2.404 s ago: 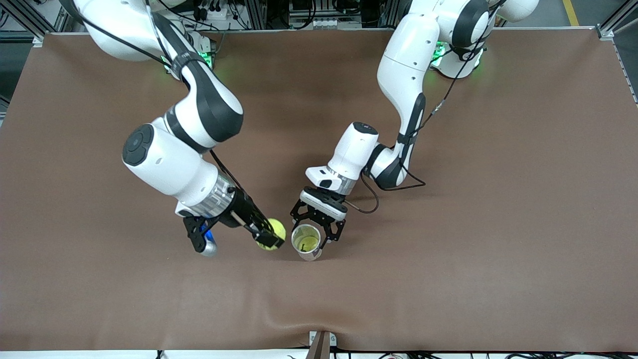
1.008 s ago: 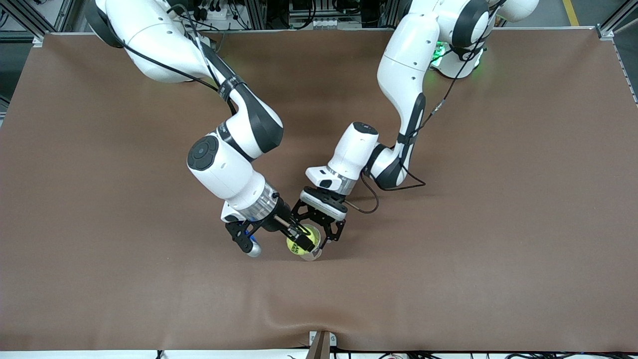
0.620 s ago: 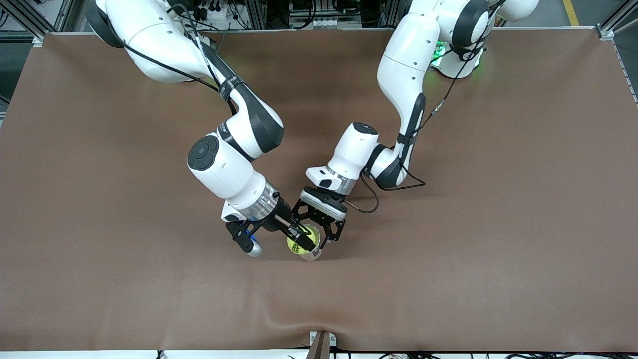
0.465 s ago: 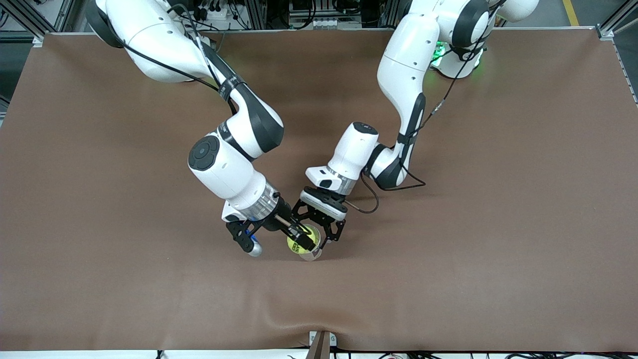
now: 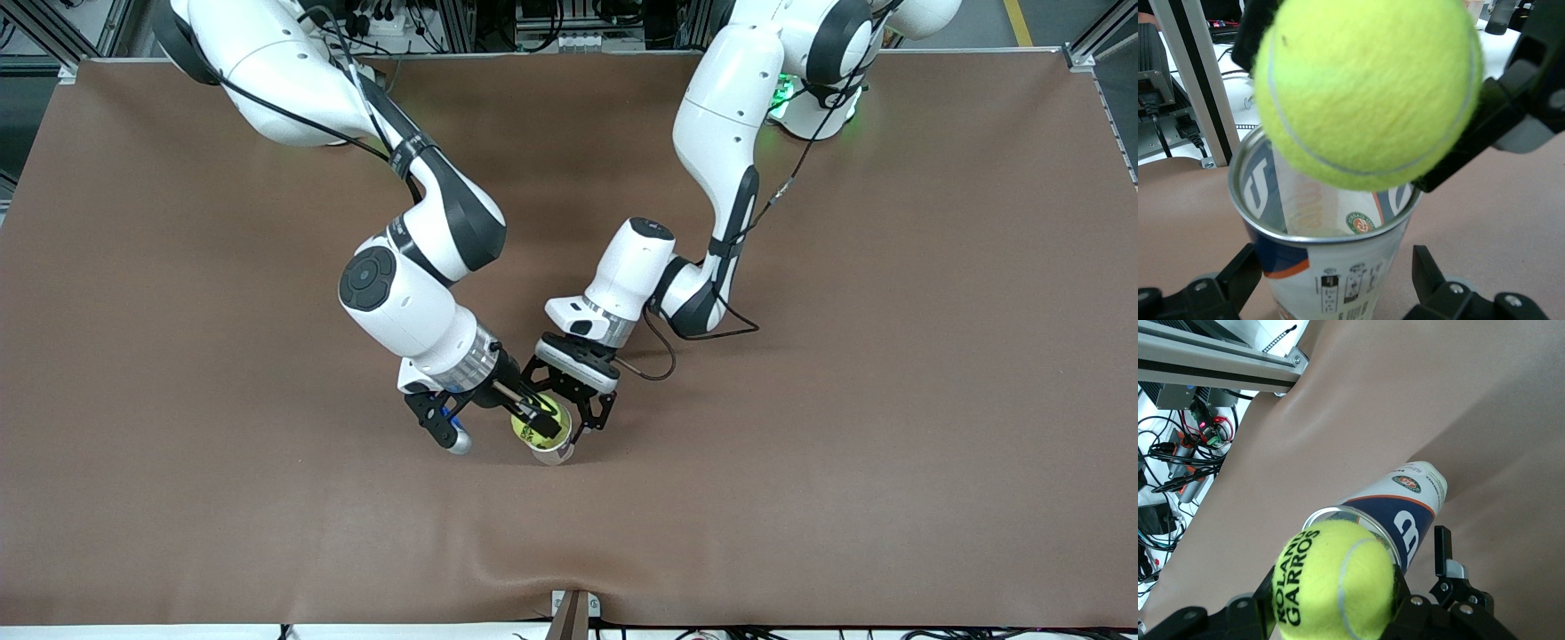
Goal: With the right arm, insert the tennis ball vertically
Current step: 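Push the second ball down into the can with the right gripper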
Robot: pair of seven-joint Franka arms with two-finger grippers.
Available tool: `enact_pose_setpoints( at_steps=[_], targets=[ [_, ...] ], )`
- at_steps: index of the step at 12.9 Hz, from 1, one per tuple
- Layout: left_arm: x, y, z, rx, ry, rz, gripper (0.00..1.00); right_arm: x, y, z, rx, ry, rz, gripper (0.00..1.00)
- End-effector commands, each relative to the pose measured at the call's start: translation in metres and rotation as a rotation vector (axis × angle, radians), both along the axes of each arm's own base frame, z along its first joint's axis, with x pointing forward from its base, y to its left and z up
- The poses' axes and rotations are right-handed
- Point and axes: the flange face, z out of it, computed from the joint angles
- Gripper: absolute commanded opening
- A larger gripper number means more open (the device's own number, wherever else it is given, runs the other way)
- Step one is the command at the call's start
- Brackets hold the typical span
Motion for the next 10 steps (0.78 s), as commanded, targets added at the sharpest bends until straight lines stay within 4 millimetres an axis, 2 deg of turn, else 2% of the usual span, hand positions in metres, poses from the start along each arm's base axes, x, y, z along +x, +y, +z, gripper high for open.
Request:
enact_pose_setpoints(
  at_steps=[1, 2, 7, 8, 10],
  targets=[
    [0.002, -0.002, 0.004, -0.005, -0.015, 0.002, 0.99, -0.002, 0.002, 0.009, 0.0, 0.003, -0.011, 0.93],
    [0.002, -0.002, 0.004, -0.005, -0.015, 0.002, 0.99, -0.002, 0.002, 0.009, 0.003, 0.002, -0.016, 1.0],
    [0.002, -0.002, 0.004, -0.005, -0.015, 0.002, 1.0, 0.002, -0.004, 0.013, 0.008, 0.0, -0.025, 1.0],
    [0.002, -0.002, 0.005, -0.006, -0.016, 0.002, 1.0, 0.003, -0.006, 0.019, 0.011, -0.003, -0.026, 1.0],
    [0.002, -0.001, 0.005, -0.006, -0.016, 0.004, 1.0, 0.007, -0.025, 0.043, 0.006, 0.004, -0.034, 1.0]
  ],
)
